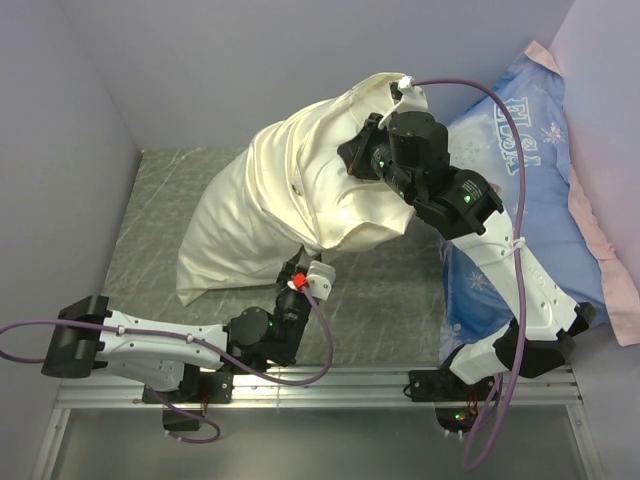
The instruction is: Remove the pillowcase from the pillow
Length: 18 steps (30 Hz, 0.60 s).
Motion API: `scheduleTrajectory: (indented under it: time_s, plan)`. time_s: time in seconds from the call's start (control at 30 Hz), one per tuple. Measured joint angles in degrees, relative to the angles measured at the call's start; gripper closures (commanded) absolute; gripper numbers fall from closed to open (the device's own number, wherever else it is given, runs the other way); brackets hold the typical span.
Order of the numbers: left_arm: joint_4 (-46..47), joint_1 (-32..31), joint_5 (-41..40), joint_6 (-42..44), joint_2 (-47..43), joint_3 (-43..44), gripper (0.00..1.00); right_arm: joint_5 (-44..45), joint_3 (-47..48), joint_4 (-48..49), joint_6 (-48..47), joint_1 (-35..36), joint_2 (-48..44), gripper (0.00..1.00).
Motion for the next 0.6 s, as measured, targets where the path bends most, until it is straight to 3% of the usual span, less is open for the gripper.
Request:
scheduleTrajectory:
  time_s: [0.07,0.1,0.23,0.6]
  plan:
    - [-0.92,0.31,0.61,-0.24,-0.02,0.20,0.97,0.00,0.00,-0.02,-0.02,0.00,0.00,1.00]
    - [-1.92,0.44,1.07,-0.87,-0.02,0.44,1.00,0.02,0.00,-0.04,-0.02,0.00,0.00,1.00]
    - [-9.53,0.57,3.56,-4.98,-0.11,1.97,0.99,0.07,0.46,-0.76,-0.20,0.00,0.20,1.00]
    - [-34.93,0.50,9.25,-26.36,4.17,3.93,0.99,0.15,6.19,-5.99,-1.46,0.00,3.17,1.00]
